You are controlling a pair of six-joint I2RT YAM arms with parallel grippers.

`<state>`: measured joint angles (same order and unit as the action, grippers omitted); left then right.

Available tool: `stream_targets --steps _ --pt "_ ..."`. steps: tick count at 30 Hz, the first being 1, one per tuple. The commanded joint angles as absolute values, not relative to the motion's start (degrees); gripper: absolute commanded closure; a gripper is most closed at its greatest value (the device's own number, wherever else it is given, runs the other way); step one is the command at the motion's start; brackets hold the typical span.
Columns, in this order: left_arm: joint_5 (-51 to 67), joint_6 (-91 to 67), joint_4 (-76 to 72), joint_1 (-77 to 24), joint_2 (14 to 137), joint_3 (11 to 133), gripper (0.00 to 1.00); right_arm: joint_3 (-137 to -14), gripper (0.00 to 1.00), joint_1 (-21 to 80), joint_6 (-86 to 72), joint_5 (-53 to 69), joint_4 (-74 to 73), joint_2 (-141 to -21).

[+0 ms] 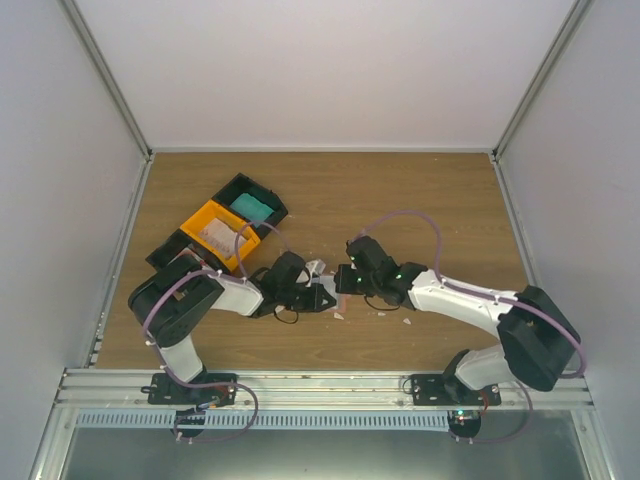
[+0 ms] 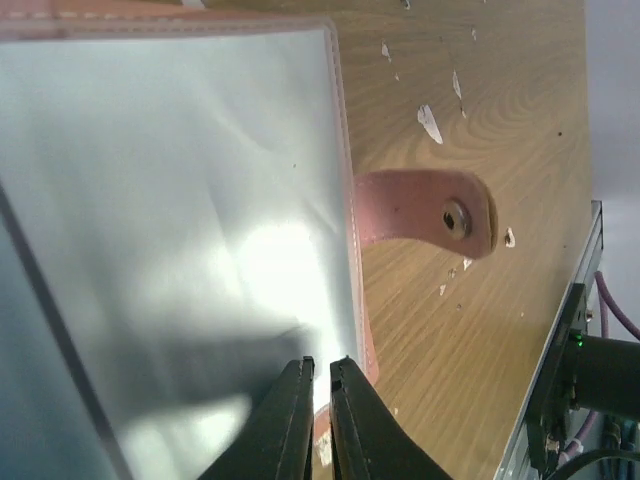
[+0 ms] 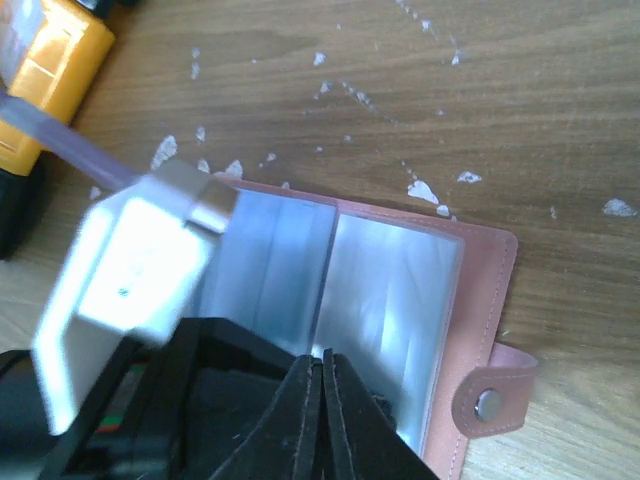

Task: Put the credit cards into the card holder
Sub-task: Open the card holder at the center of the board.

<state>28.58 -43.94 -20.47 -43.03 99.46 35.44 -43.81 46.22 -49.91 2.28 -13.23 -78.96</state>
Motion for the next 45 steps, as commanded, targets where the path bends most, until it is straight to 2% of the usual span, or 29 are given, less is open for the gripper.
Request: stream_targets --steps 1,10,13,16,22,23,32,34,39,45 --pt "24.69 -46.58 -24.75 -43.77 97.35 31.27 0.90 -44.21 0.97 45.79 -49.44 4.17 -11.11 -83.33" --pt "24.15 -47.41 -23.56 -43.73 92.29 29.60 0.92 -44.58 0.98 45.76 -48.95 5.88 -8.03 -91.97" --pt "20.94 -46.64 -18.06 -43.77 87.58 30.34 0.88 -44.35 0.95 45.75 -48.63 3.49 -9.36 -92.92" --pt "13.87 -45.95 -8.12 -43.62 82.72 32.48 0.74 -44.35 0.85 45.78 -48.05 0.28 -11.56 -93.33" --pt "1.66 -46.78 9.81 -41.01 79.36 36.70 0.39 -45.11 0.63 45.72 -47.33 -3.67 -15.06 -93.15" --pt "1.09 -46.68 11.06 -40.51 79.47 36.84 0.38 -45.50 0.61 45.71 -47.17 -3.73 -15.53 -93.22" --pt "2.51 -46.03 11.90 -38.43 83.81 36.97 0.41 -47.34 0.58 45.76 -45.58 -2.91 -16.39 -93.84" --pt "4.17 -45.61 10.85 -38.41 84.96 37.05 0.44 -47.64 0.58 45.79 -45.05 -2.64 -16.73 -93.73" --pt "9.60 -43.96 7.44 -38.41 86.95 37.16 0.61 -49.54 0.59 46.38 -43.81 -5.34 -19.55 -92.81" --pt "14.39 -42.90 5.10 -38.41 87.59 37.77 0.67 -53.02 0.59 47.29 -42.32 -11.82 -25.69 -92.83"
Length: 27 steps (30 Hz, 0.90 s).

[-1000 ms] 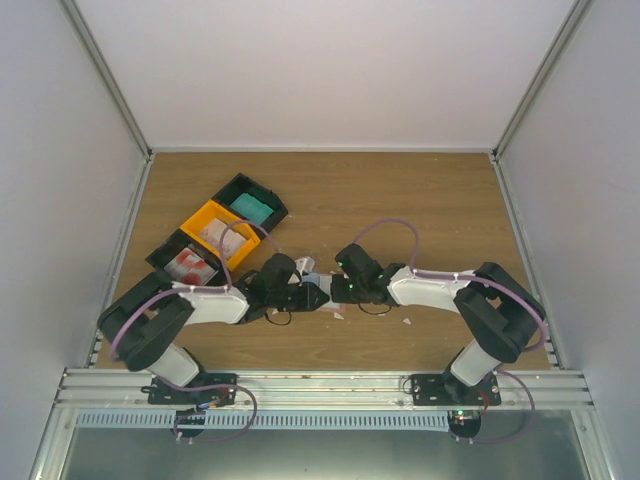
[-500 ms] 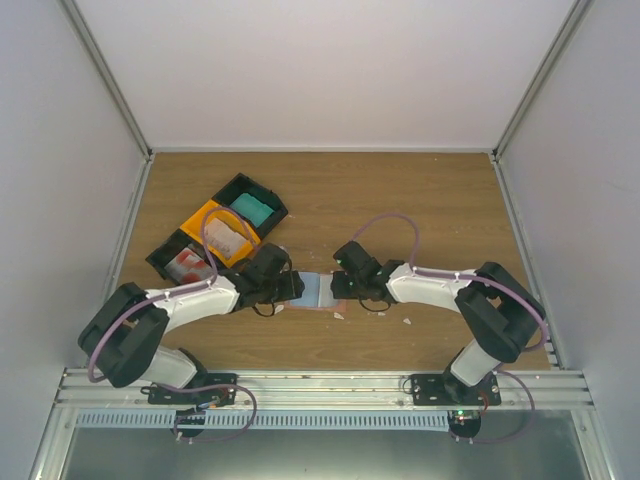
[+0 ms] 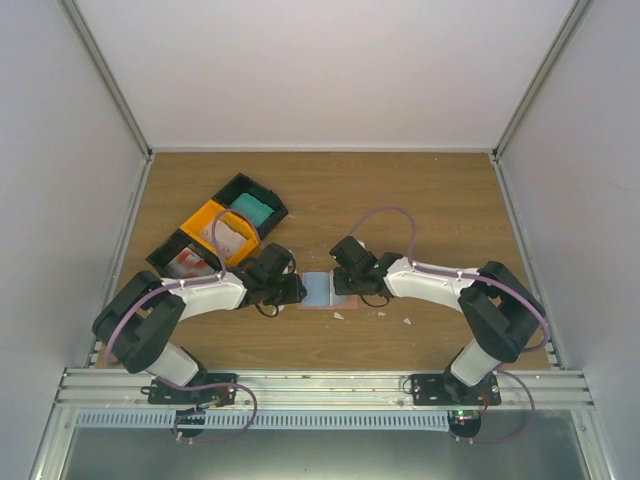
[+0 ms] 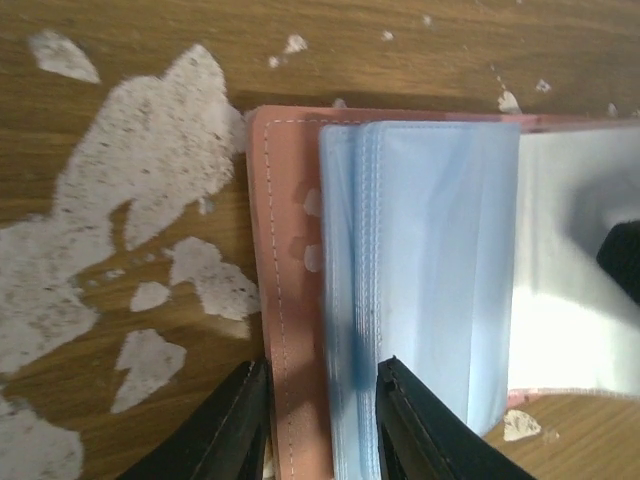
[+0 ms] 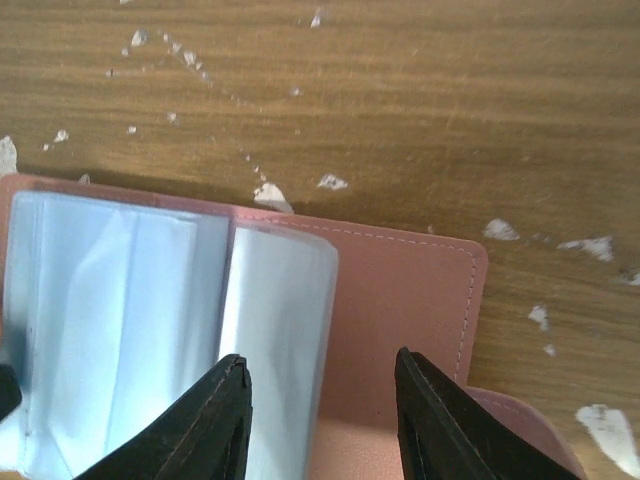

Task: Put the credit cards into the card holder
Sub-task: Open the card holder at the center of the board.

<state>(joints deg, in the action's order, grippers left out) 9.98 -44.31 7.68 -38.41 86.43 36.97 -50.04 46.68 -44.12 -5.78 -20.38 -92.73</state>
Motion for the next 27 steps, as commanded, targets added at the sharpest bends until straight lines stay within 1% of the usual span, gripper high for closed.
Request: stream_targets --steps 1,6,9,10,11,13,14,15,16,18,20,27 --pt "14.97 -42.88 4.83 -38.41 87.77 37.97 0.67 -53.66 0.59 47.51 -42.28 -13.13 -27.01 -92.90" --pt "16.93 -42.83 3.89 -38.49 88.82 38.31 0.67 -56.82 0.57 48.80 -42.03 -17.68 -31.27 -90.33" --pt "17.69 -42.87 3.20 -38.50 89.48 38.24 0.67 -58.83 0.57 49.96 -40.92 -17.40 -32.71 -89.03" --pt "17.98 -42.89 3.04 -38.50 89.63 38.26 0.67 -59.47 0.60 50.41 -40.61 -17.19 -33.04 -88.96" --pt "18.22 -42.96 2.83 -38.50 89.83 38.24 0.67 -60.14 0.64 51.05 -40.45 -17.10 -33.40 -88.88" --pt "18.63 -42.98 2.41 -38.50 90.15 38.34 0.68 -60.72 0.78 52.09 -40.16 -16.30 -33.24 -88.44" --pt "18.75 -43.03 2.20 -38.50 90.25 38.40 0.68 -60.47 0.83 52.27 -39.87 -14.83 -32.33 -88.19" --pt "18.74 -43.10 1.93 -38.50 90.40 38.34 0.68 -59.94 0.86 52.29 -39.63 -13.11 -31.32 -88.03" --pt "18.87 -43.15 1.79 -38.50 90.54 38.33 0.68 -59.44 0.86 52.29 -39.58 -12.15 -30.40 -88.09" --pt "19.03 -43.14 1.29 -38.50 90.98 38.55 0.68 -58.52 0.86 52.34 -39.93 -11.01 -29.50 -89.14" --pt "19.31 -43.00 0.92 -38.50 91.45 38.84 0.68 -57.38 0.83 52.23 -40.10 -10.26 -28.61 -90.64" --pt "21.71 -42.86 0.15 -38.50 92.78 39.76 0.68 -52.81 0.65 51.43 -40.60 -10.46 -25.94 -92.52"
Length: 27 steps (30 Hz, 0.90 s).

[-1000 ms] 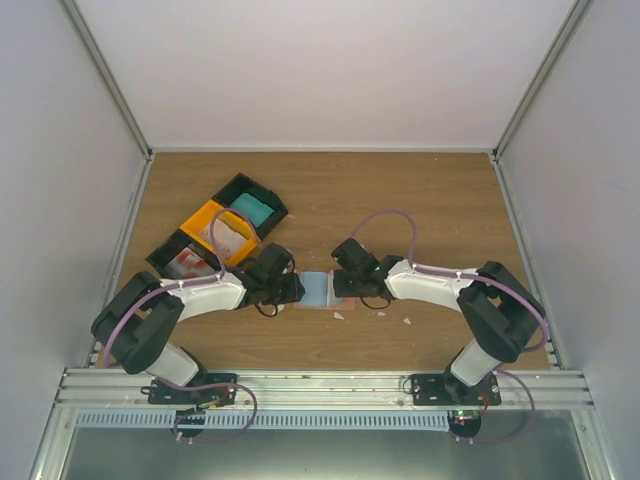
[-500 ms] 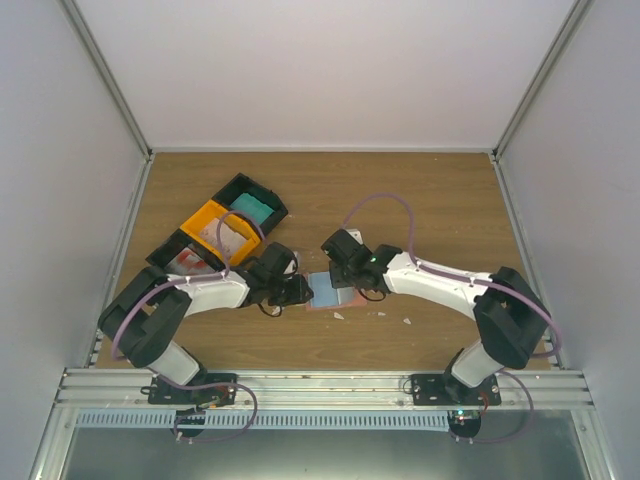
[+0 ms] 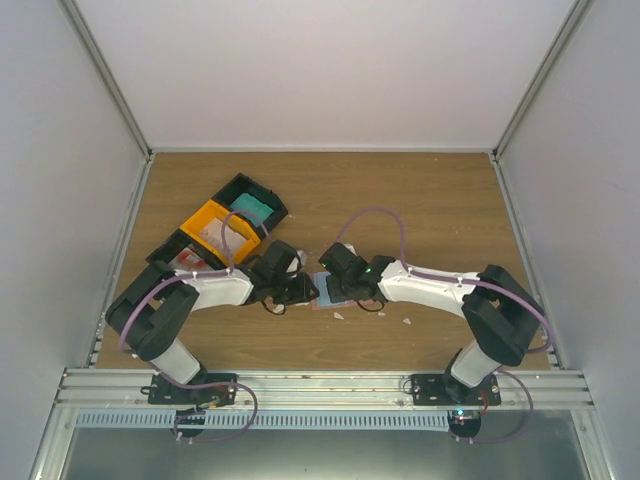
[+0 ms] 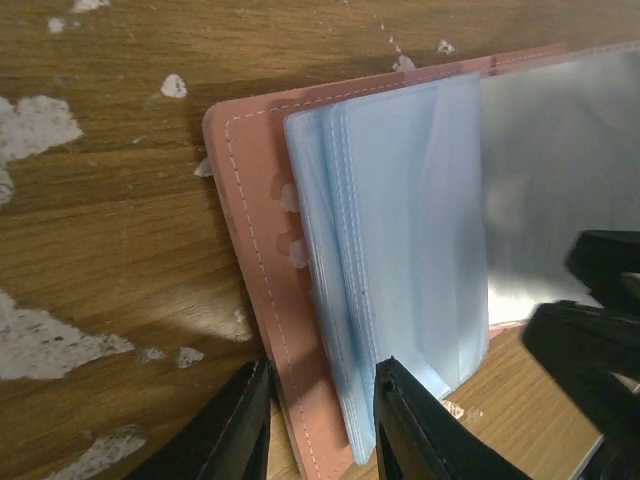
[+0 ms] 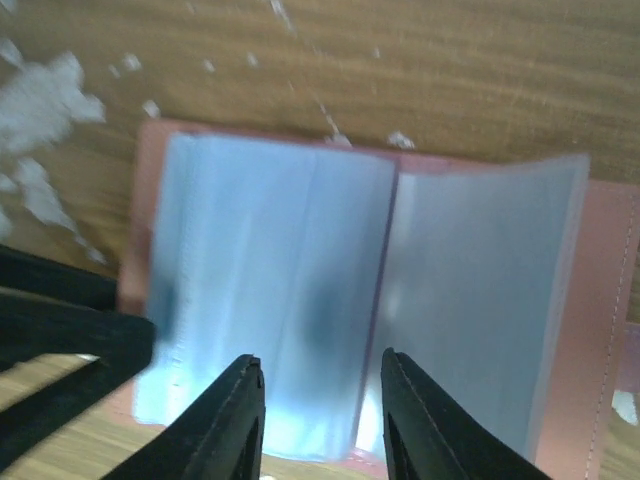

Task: Put the credit cards into the card holder
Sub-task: Open the card holder at the center of the board.

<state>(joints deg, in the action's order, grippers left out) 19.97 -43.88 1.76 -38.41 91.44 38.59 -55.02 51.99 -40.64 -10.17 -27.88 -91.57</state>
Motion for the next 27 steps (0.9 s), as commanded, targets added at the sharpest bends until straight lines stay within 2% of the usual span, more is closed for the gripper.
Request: stream_targets --steps 1,7,11,15,22,27 --pt "22.19 -42.81 -1.06 -38.50 92.93 39.85 0.67 -52.35 0.62 51.30 -40.51 -10.68 -25.79 -92.81" --pt "19.26 -41.98 0.97 -38.50 91.93 41.96 0.60 -49.90 0.46 51.15 -40.54 -12.53 -25.90 -94.40" --pt "10.40 -40.31 8.96 -38.34 88.01 45.34 0.47 -48.36 0.42 51.11 -40.19 -13.03 -25.16 -94.73" --pt "1.20 -37.06 20.01 -37.05 84.48 51.23 0.40 -47.10 0.41 51.02 -39.96 -13.55 -24.71 -94.72" --pt "-13.40 -41.70 39.02 -29.36 77.01 52.58 0.42 -44.15 0.41 50.04 -38.63 -10.98 -21.82 -93.68" --pt "-13.63 -44.82 41.75 -20.28 69.39 47.19 0.50 -43.38 0.41 49.62 -37.44 -8.99 -20.63 -93.99"
